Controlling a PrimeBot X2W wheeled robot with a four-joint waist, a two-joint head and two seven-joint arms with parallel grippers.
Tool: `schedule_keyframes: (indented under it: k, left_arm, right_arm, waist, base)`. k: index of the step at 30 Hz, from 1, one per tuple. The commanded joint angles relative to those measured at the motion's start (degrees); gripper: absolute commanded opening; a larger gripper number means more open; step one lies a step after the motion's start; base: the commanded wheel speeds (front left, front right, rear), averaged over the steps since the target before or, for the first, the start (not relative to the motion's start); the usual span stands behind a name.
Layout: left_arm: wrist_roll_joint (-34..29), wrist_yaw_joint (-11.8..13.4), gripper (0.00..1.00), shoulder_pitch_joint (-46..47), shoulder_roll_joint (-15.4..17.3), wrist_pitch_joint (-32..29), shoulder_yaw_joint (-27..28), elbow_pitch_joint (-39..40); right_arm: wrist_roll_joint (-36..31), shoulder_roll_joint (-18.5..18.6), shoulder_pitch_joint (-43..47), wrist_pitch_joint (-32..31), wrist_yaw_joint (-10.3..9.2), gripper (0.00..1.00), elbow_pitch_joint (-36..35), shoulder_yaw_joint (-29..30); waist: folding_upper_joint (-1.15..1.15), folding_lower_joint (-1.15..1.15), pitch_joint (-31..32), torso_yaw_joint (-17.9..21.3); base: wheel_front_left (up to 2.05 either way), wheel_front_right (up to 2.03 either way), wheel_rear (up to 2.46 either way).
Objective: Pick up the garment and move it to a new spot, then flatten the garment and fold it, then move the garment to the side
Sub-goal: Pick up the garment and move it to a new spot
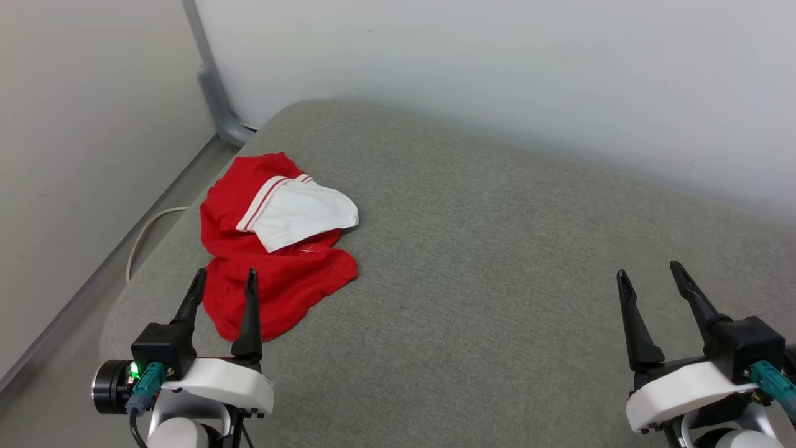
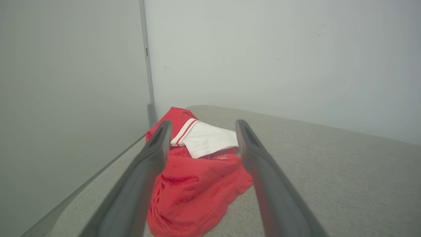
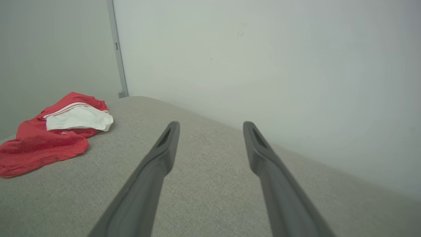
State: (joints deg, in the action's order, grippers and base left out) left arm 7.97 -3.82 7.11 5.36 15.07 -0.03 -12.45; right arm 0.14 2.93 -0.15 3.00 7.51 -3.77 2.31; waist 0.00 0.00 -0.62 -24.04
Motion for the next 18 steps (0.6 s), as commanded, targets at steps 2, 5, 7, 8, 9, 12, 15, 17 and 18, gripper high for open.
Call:
schedule_keyframes:
  k: [2,5,7,8,9,12,15,17,18]
  left_arm:
    - [0.13,-0.15,1.00,-0.10,-0.06,0.14,0.14,0.12]
    - [0.44,-0.36,1.00,-0.28,-0.24,0.14,0.56,-0.10]
    - [0.77,-0.55,1.00,-0.43,-0.32,0.14,0.82,-0.24]
    - [0.71,-0.63,1.00,-0.38,-0.35,0.14,0.87,-0.28]
    - [0.67,-0.60,1.00,-0.30,-0.39,0.14,0.92,-0.34]
    - [1.08,-0.79,1.00,0.46,-0.27,0.14,1.31,-0.95]
    - [1.45,-1.10,1.00,1.88,0.22,-0.10,1.37,-2.51]
    - [2.68,-1.26,1.00,3.81,0.34,-1.79,1.55,-4.18]
    - [3.11,-1.41,1.00,5.34,0.65,-2.49,1.69,-4.71]
  right_arm:
    - [0.10,-0.07,-0.89,0.16,-0.04,1.00,-0.53,-0.03]
    - [0.67,-0.06,-0.88,0.06,-0.04,1.00,-0.68,-0.18]
    - [0.90,-0.06,-0.75,-0.04,-0.04,1.00,-0.73,-0.18]
    - [1.00,-0.06,-0.78,-0.05,-0.04,1.00,-0.75,-0.15]
    - [1.14,-0.06,-0.83,-0.07,-0.04,1.00,-0.76,-0.13]
    - [1.76,-0.07,-0.92,-0.17,-0.04,1.00,-0.59,-0.24]
    - [2.19,-0.06,-1.01,-0.53,-0.04,1.00,-0.71,0.00]
    - [1.99,-0.06,-1.60,-1.22,-0.04,1.00,-1.20,-0.22]
    - [2.17,-0.06,-2.01,-1.74,-0.04,1.00,-1.42,-0.34]
  waist:
    - [0.00,0.00,-0.16,-1.93]
    - [0.00,0.00,-0.20,-2.88]
    - [0.00,0.00,-0.22,-3.24]
    - [0.00,0.00,-0.25,-3.37]
    - [0.00,0.00,-0.29,-3.47]
    - [0.00,0.00,-0.39,-3.51]
    - [0.00,0.00,-1.07,-3.27]
    - [0.00,0.00,-2.51,-2.80]
    - [0.00,0.00,-3.41,-2.48]
  base:
    - [0.00,0.00,0.00]
    - [0.00,0.00,0.00]
    - [0.00,0.00,0.00]
    - [0.00,0.00,0.00]
    - [0.00,0.00,0.00]
    - [0.00,0.00,0.00]
    - [0.00,0.00,0.00]
    - [0.00,0.00,0.00]
    - [0.00,0.00,0.00]
